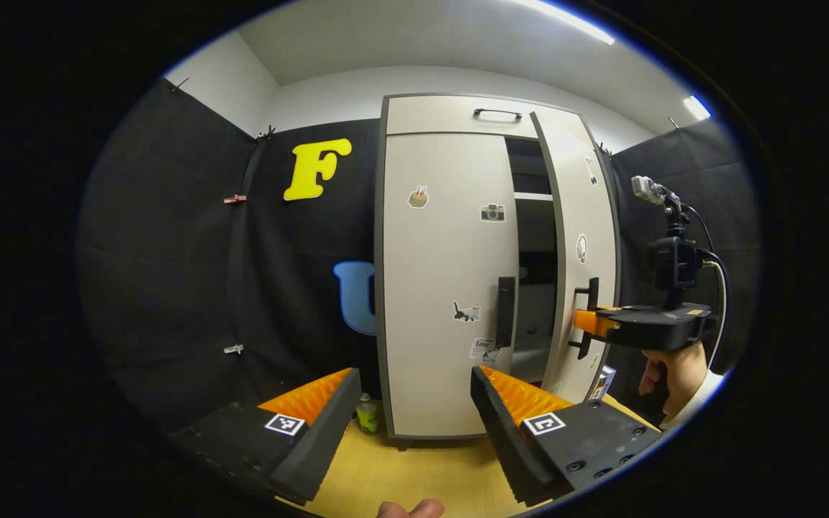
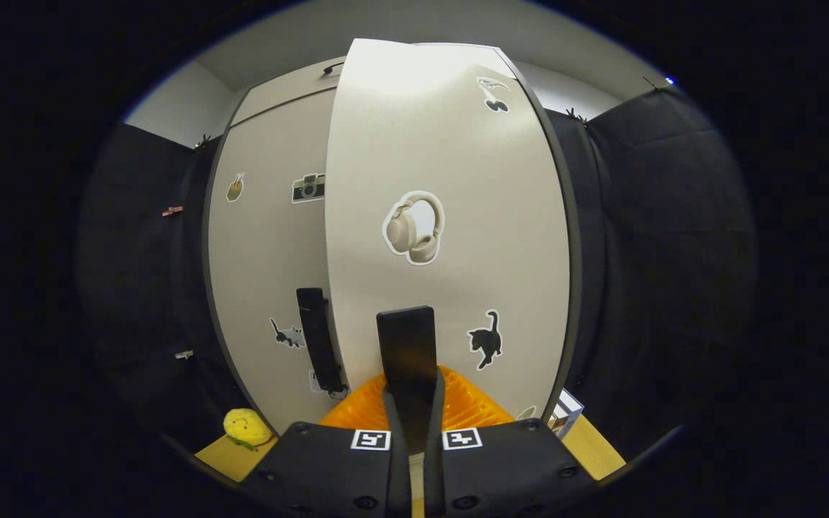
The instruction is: Open the right door of the double-door shoe cabinet with the right hand, and open the left door with the left hand.
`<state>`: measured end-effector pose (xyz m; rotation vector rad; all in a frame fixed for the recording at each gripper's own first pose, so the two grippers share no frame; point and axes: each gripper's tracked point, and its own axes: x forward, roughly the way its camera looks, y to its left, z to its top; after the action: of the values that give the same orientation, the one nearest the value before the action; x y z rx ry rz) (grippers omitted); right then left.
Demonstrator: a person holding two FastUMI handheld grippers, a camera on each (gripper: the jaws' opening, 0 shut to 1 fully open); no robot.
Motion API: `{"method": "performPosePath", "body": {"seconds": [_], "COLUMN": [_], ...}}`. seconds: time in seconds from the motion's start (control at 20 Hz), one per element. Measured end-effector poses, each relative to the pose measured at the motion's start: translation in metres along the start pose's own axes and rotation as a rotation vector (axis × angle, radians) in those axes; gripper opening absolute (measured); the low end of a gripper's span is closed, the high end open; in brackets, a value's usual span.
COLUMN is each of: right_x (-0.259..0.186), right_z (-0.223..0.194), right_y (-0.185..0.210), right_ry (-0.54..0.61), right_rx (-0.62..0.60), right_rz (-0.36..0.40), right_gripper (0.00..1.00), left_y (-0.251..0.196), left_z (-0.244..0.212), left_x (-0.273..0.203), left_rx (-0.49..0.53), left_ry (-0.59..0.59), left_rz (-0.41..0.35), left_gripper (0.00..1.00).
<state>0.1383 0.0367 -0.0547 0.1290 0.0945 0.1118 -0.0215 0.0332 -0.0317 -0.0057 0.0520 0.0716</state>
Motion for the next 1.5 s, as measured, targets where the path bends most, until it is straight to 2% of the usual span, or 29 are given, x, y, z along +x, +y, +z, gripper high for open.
{"method": "performPosePath", "body": {"seconds": [0.25, 0.55, 0.75, 1.2, 1.25, 1.4, 1.5], "right_x": [-0.040, -0.075, -0.083, -0.088, -0.089, -0.089, -0.087], "right_z": [0.005, 0.012, 0.016, 0.024, 0.025, 0.027, 0.028], "right_y": [-0.040, -0.101, -0.133, -0.177, -0.183, -0.194, -0.193], "right_ry": [0.014, 0.022, 0.023, 0.024, 0.019, 0.032, 0.029], "right_rx": [-0.005, -0.060, -0.078, -0.087, -0.084, -0.029, -0.036], "right_rz": [0.001, -0.051, -0.085, -0.116, -0.126, -0.100, -0.093], "right_gripper": [0.11, 0.10, 0.10, 0.08, 0.06, 0.05, 0.05], "left_y": [-0.037, -0.084, -0.109, -0.144, -0.148, -0.158, -0.163], "left_z": [0.008, 0.006, 0.004, 0.013, 0.013, 0.014, 0.016], "left_x": [-0.008, -0.005, -0.001, 0.015, 0.016, 0.021, 0.024], "left_rx": [0.002, -0.001, 0.011, 0.015, 0.012, 0.007, 0.016], "left_ry": [-0.009, 0.002, 0.013, 0.002, 0.004, 0.011, 0.009], "left_rz": [-0.030, -0.068, -0.091, -0.114, -0.118, -0.128, -0.130], "left_gripper": [0.94, 0.94, 0.94, 0.94, 0.94, 0.94, 0.94]}}
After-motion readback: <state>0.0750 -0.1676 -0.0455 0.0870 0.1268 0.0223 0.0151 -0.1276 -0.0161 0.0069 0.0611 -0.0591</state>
